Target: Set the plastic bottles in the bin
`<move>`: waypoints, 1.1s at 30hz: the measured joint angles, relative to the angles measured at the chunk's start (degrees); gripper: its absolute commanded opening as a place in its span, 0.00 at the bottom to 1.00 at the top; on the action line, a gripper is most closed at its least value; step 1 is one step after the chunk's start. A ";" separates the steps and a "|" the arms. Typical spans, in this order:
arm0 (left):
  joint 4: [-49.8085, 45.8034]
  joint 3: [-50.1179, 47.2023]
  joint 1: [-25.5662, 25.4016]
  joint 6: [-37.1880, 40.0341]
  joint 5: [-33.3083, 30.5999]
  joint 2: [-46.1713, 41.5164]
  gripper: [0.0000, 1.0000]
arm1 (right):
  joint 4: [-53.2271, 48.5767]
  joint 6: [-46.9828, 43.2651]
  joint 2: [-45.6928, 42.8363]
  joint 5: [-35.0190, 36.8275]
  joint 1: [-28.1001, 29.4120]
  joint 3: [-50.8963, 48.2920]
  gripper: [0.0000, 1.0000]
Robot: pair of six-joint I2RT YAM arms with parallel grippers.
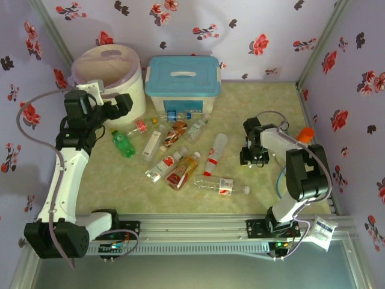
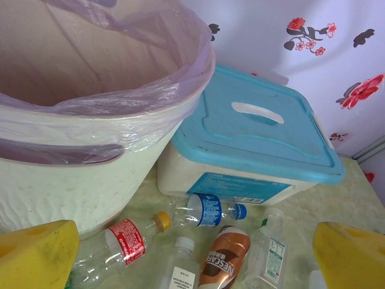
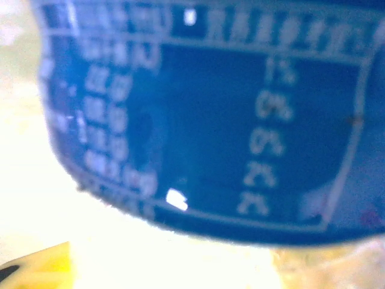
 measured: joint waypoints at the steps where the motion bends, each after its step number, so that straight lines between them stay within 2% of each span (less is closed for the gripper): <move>1: 0.07 0.00 -0.09 -0.04 0.04 0.00 1.00 | -0.15 0.02 -1.16 0.37 0.26 0.02 0.58; 6: 0.09 -0.46 -0.26 -1.16 0.42 -0.48 1.00 | -1.18 -0.31 -6.45 0.94 1.55 1.29 0.60; 9: 0.22 -0.85 -1.11 -2.45 1.62 -1.51 1.00 | 0.26 -1.88 -12.68 -2.58 2.82 1.36 0.60; 13: 3.58 -1.07 -3.58 -6.60 8.31 -1.79 1.00 | 9.60 -4.61 -23.43 -15.69 4.09 -0.07 0.60; 16: 6.71 -1.07 -8.31 -9.11 13.57 -0.44 1.00 | 17.11 -5.57 -26.99 -26.12 5.03 -1.75 0.60; 20: 13.03 -1.77 -16.02 -12.00 19.43 2.34 1.00 | 29.09 -5.18 -27.74 -37.57 8.50 -5.31 0.58; 23: 20.31 -3.74 -20.31 -14.95 23.52 5.01 1.00 | 36.11 -3.63 -26.62 -43.17 11.19 -6.43 0.58; 29: 28.70 -5.07 -25.86 -18.45 25.14 12.00 1.00 | 45.09 -1.90 -22.27 -48.70 14.84 -6.23 0.57; 33: 32.85 -5.27 -28.85 -19.69 25.14 15.21 1.00 | 45.57 -1.29 -18.95 -49.35 15.93 -4.09 0.58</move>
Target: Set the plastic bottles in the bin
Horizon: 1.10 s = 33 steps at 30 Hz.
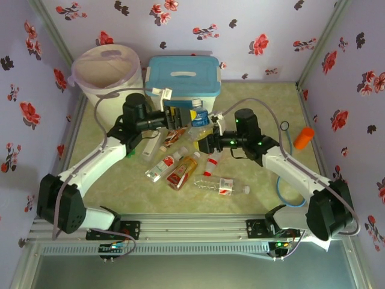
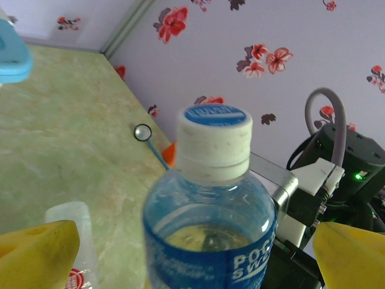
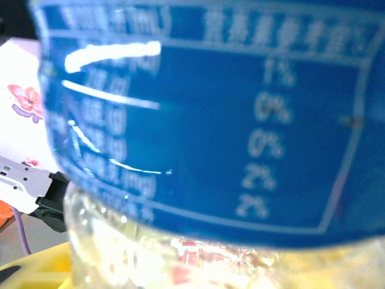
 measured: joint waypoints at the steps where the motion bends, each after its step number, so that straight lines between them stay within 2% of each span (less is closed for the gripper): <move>1: 0.74 0.00 -0.52 -0.07 0.00 0.46 0.99 | 0.17 0.26 0.61 -0.02 0.20 0.46 0.58; 4: 2.84 0.00 -2.03 -0.28 0.00 1.66 0.95 | 1.66 0.92 1.62 -0.24 0.35 0.98 0.58; 10: 6.51 -0.52 -2.71 -2.05 -0.20 3.43 0.75 | 4.76 2.95 2.73 -1.07 0.61 1.16 0.58; 16: 8.59 -0.68 -2.56 -3.41 -0.74 4.87 0.64 | 7.23 4.96 3.82 -1.49 0.70 1.16 0.59; 19: 9.09 -0.68 -2.38 -3.74 -0.72 5.05 0.57 | 7.56 5.46 3.85 -1.20 0.68 1.16 0.70; 24: 8.68 0.07 -2.38 -3.91 -0.92 6.01 0.55 | 5.53 3.58 3.85 0.46 0.96 1.81 0.98; 29: 6.45 3.72 -1.33 -3.89 -1.55 8.55 0.49 | 2.08 2.56 2.51 4.22 0.42 2.23 0.99; 33: 2.89 8.02 0.85 -2.47 -2.16 9.33 0.44 | -2.56 3.56 -2.34 9.31 -3.04 2.23 0.99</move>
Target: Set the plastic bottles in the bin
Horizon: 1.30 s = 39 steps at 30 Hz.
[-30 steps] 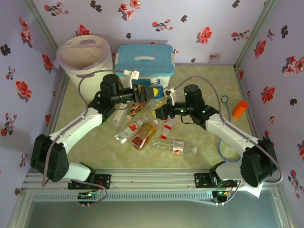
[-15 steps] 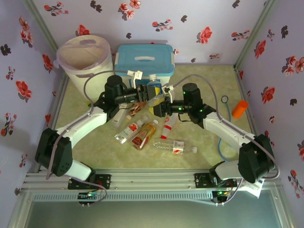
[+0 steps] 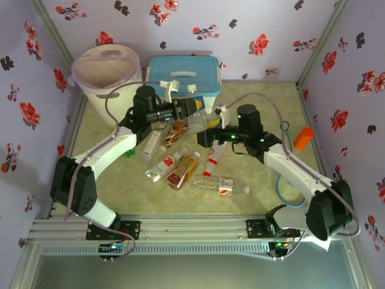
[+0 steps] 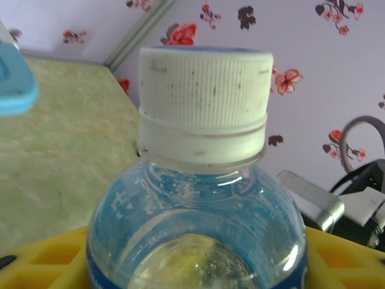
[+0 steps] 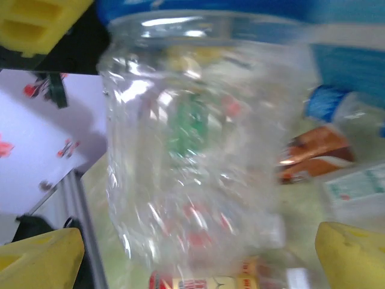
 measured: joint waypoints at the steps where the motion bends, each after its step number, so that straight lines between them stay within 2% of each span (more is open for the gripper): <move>1: -0.96 1.03 0.57 0.50 -0.09 0.02 0.42 | -0.59 0.79 -1.27 1.01 -1.18 -0.04 0.99; 4: -4.94 5.07 2.99 2.75 -0.57 0.02 0.30 | -1.73 3.78 -6.16 4.70 -5.68 -0.98 0.99; 6: -7.65 7.80 5.25 4.26 -0.90 0.02 0.21 | -5.40 5.35 -8.52 10.03 -7.56 -0.98 0.98; 8: -10.80 10.97 8.39 5.90 -1.51 0.02 0.13 | -12.81 6.34 -9.22 17.16 -8.33 0.50 0.99; 11: -14.95 15.13 13.53 8.33 -2.60 0.02 0.00 | -21.79 6.78 -8.61 23.74 -8.87 2.32 0.99; 19: -24.50 26.34 27.63 15.26 -9.77 1.03 0.00 | -32.33 7.21 -14.60 31.76 -9.05 0.48 0.96; 26: -29.97 34.47 34.84 18.45 -18.18 7.80 0.00 | -41.16 8.96 -16.02 36.70 -9.27 0.50 0.92; 32: -40.15 47.87 36.96 24.26 -25.77 20.46 0.00 | -44.68 9.99 -18.18 37.97 -9.64 0.37 0.92; 39: -55.95 64.94 36.65 30.97 -28.63 33.94 0.00 | -46.51 10.19 -22.16 38.60 -9.90 -0.83 0.94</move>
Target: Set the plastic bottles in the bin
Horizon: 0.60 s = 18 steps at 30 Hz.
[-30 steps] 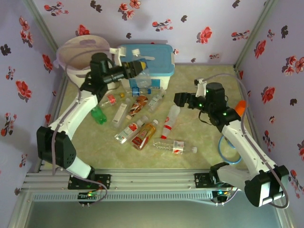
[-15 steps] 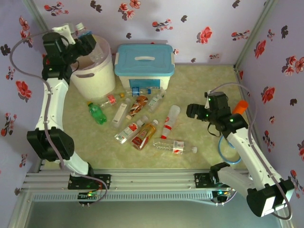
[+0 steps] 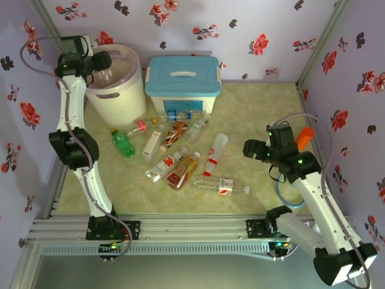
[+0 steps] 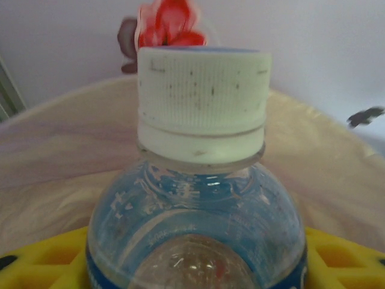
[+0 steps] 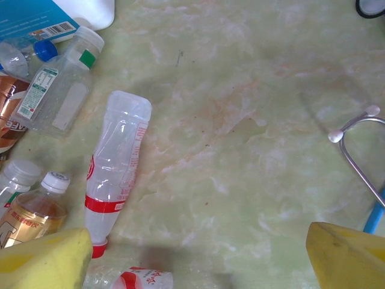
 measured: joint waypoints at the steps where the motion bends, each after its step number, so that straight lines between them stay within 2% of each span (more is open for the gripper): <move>1: -1.90 1.44 0.00 0.61 -0.09 1.27 0.00 | -0.09 0.00 -0.20 -0.04 -0.04 -0.35 0.94; 10: -13.70 6.82 -1.31 6.25 -0.59 7.78 0.00 | 0.55 0.22 -0.83 -4.50 -0.15 -2.47 0.94; 18: -17.62 8.15 -2.69 8.02 -0.57 12.24 0.00 | 0.50 0.68 -2.34 -5.86 -0.15 -4.61 0.94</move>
